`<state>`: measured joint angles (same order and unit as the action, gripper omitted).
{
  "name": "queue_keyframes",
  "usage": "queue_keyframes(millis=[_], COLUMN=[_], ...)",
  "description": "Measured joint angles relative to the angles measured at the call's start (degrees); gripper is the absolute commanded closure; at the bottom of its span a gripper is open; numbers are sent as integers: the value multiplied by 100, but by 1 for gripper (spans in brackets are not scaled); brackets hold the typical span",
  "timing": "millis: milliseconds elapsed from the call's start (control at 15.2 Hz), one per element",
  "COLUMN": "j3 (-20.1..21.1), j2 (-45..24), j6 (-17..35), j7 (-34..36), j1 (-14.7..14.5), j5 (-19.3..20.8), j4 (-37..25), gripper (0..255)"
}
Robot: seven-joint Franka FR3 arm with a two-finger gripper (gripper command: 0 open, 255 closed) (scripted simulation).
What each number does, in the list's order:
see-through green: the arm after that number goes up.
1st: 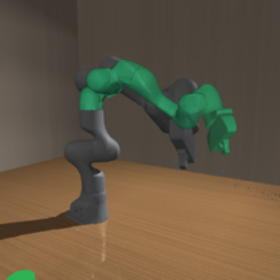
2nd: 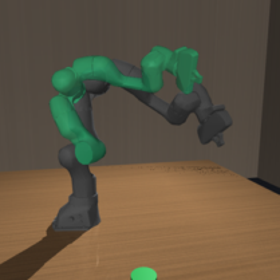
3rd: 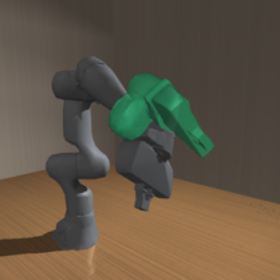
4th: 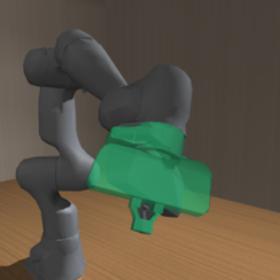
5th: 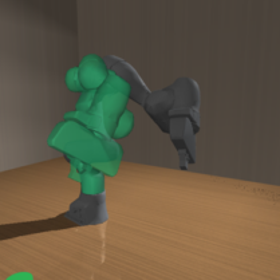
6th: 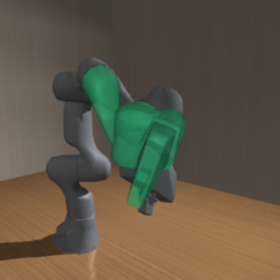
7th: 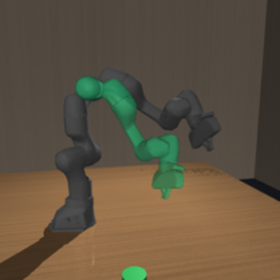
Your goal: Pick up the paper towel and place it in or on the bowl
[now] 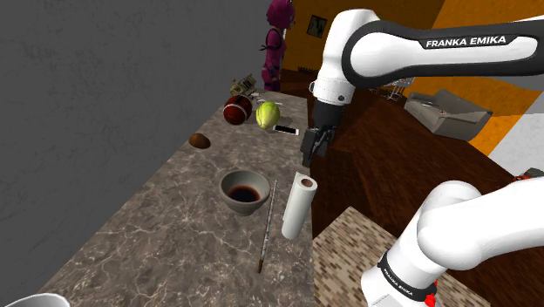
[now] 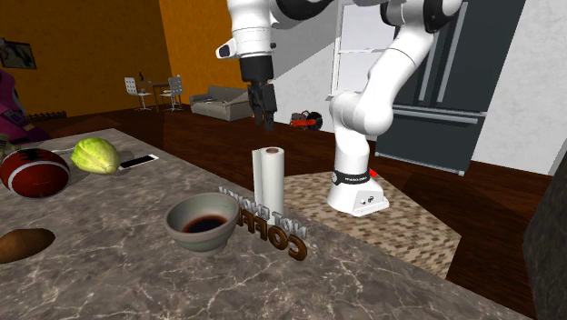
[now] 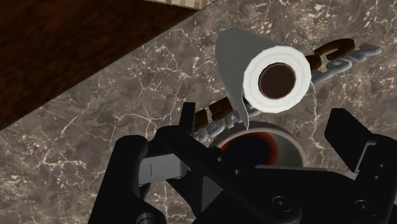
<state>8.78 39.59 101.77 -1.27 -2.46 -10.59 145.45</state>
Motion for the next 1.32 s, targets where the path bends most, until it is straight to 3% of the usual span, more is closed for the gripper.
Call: queue_keyframes(millis=[264,594,1122,1188,1320], j3=[287,366,413,413,413], j2=[-376,-505,-550,-550,-549], j6=[605,1040,1269,1270,1270], j7=[207,204,207,207,208], j1=[-114,-144,-171,-171,-171], j5=[-186,-255,-303,-303,-301], j4=[222,523,704,704,701], gripper=[0,0,0,255,255])
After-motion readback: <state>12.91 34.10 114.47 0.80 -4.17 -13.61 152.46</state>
